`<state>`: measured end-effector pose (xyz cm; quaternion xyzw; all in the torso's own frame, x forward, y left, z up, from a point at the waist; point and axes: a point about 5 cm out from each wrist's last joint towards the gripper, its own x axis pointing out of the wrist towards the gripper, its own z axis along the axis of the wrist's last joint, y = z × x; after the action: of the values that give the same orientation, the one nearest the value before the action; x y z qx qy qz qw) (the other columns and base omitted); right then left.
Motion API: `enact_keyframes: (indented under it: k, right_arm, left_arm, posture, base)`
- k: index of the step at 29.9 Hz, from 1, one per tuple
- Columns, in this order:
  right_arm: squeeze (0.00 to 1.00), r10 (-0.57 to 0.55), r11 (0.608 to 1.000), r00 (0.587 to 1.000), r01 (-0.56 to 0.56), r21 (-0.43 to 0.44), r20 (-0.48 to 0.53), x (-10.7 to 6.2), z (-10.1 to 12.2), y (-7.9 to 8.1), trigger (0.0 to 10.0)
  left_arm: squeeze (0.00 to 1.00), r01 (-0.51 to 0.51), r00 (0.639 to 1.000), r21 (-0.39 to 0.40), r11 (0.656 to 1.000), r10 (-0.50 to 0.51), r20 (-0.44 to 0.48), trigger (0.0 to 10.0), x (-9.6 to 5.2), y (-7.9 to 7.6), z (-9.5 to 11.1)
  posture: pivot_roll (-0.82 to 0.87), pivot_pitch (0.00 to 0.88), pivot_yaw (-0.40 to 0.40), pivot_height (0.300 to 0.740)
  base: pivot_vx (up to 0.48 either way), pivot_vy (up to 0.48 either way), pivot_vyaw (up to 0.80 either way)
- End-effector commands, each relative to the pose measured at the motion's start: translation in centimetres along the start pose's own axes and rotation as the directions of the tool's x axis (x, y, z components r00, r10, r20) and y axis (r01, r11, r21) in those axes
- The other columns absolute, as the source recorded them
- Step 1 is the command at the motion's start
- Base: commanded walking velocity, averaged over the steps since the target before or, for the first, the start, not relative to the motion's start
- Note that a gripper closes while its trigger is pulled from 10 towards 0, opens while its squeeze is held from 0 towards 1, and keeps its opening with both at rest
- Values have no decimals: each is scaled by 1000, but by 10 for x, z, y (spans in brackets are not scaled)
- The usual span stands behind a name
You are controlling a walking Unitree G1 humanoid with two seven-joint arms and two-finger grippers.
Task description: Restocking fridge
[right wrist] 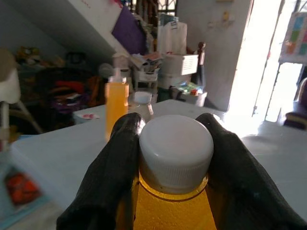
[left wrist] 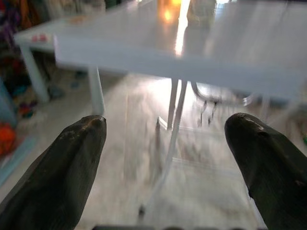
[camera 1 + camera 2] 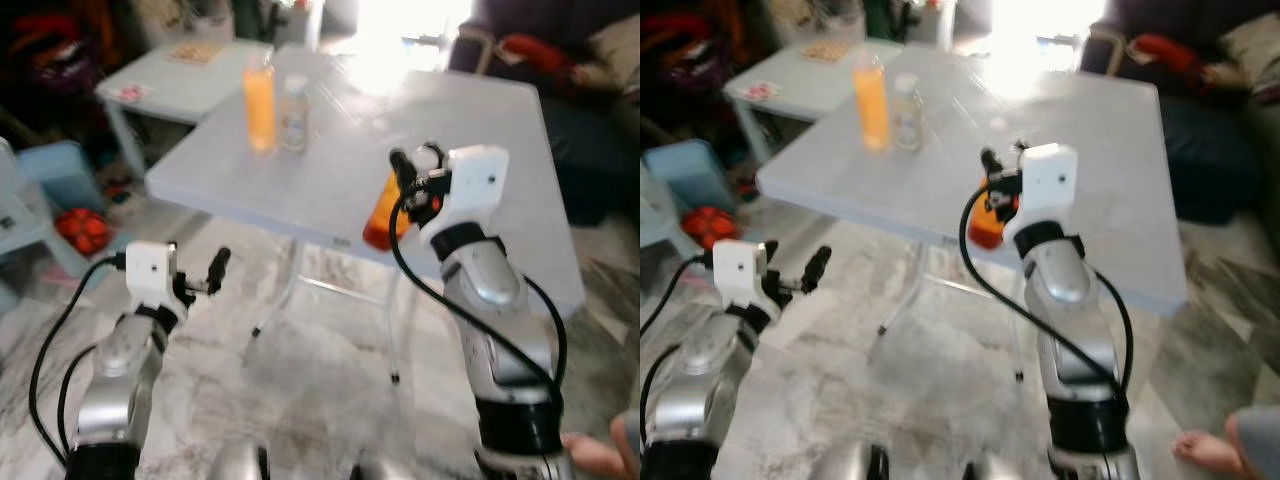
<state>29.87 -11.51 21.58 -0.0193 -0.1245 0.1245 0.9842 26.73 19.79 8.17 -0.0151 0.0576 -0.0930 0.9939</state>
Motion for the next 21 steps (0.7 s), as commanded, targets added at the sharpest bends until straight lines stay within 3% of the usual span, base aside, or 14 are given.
enact_keyframes:
  k: [1,7,15,21]
  right_arm:
    - [0,-6,1000,999,6,-6,37,1,7,-2,10000]
    - [0,29,999,1000,-29,12,10,0,-2,3,10000]
    - [0,56,998,994,-53,34,-95,-20,-36,3,10000]
    - [0,84,996,987,-83,15,-135,-28,-51,8,10000]
  left_arm:
    - [0,-2,1000,18,1000,2,13,10000,3,0,5]
    - [0,-4,1000,18,1000,3,19,10000,4,0,5]
    - [0,-8,1000,15,1000,7,20,10000,3,-3,1]
    - [0,-75,997,17,997,75,32,10000,5,2,0]
  posture:
    - [43,10,-9,740]
    - [52,8,-11,740]
    - [44,20,-7,740]
    - [45,25,-3,740]
  base:
    - [-281,0,0]
    - [-280,0,0]
    - [-104,0,0]
    - [0,0,746]
